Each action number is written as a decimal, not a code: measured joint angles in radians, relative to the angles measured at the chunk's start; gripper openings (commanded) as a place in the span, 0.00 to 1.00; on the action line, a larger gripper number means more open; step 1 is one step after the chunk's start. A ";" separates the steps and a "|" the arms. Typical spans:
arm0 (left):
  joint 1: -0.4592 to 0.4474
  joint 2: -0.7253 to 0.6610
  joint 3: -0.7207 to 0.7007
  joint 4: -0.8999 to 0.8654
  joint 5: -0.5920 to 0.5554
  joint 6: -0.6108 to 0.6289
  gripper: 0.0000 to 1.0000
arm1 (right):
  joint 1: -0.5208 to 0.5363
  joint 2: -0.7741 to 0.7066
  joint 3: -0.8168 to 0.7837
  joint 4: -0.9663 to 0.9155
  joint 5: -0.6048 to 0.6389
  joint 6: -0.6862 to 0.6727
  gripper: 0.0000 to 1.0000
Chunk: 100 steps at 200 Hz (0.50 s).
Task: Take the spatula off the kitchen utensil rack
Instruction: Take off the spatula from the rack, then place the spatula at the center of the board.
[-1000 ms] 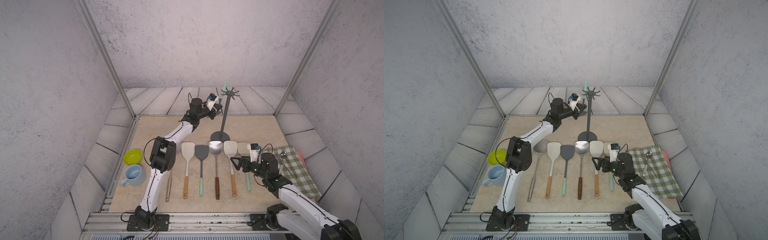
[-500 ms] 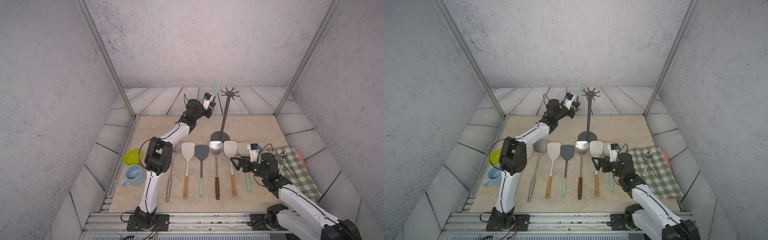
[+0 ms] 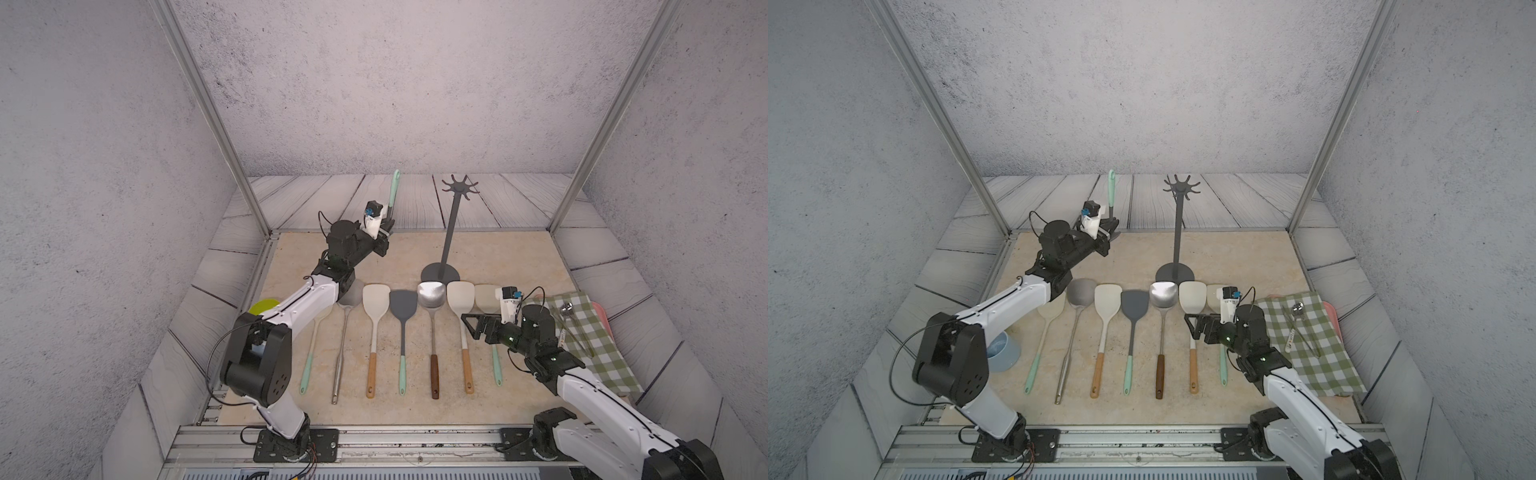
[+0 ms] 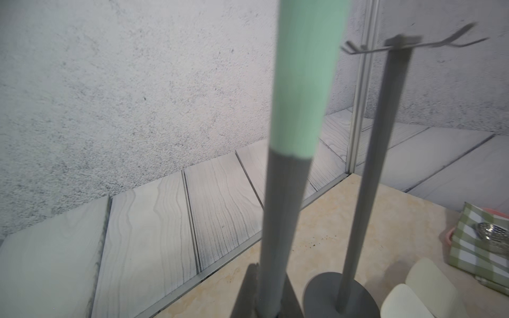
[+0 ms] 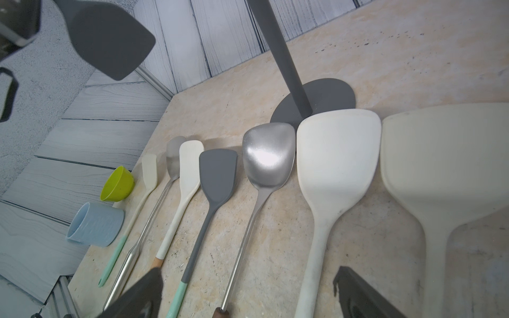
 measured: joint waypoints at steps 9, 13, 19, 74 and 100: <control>-0.014 -0.052 -0.042 -0.006 0.002 0.011 0.00 | 0.000 0.015 0.009 -0.001 -0.005 0.001 0.99; -0.024 -0.074 -0.060 -0.013 0.003 0.018 0.00 | 0.000 0.023 0.013 -0.003 -0.008 0.001 0.99; -0.039 -0.103 -0.083 -0.022 0.003 0.025 0.00 | 0.000 0.035 0.021 -0.006 -0.014 0.001 0.99; -0.203 -0.253 -0.263 -0.104 -0.001 0.119 0.00 | 0.000 0.082 0.187 -0.196 -0.051 0.002 0.98; -0.208 -0.257 -0.329 -0.118 0.035 0.167 0.00 | 0.000 0.087 0.326 -0.380 -0.037 0.000 0.98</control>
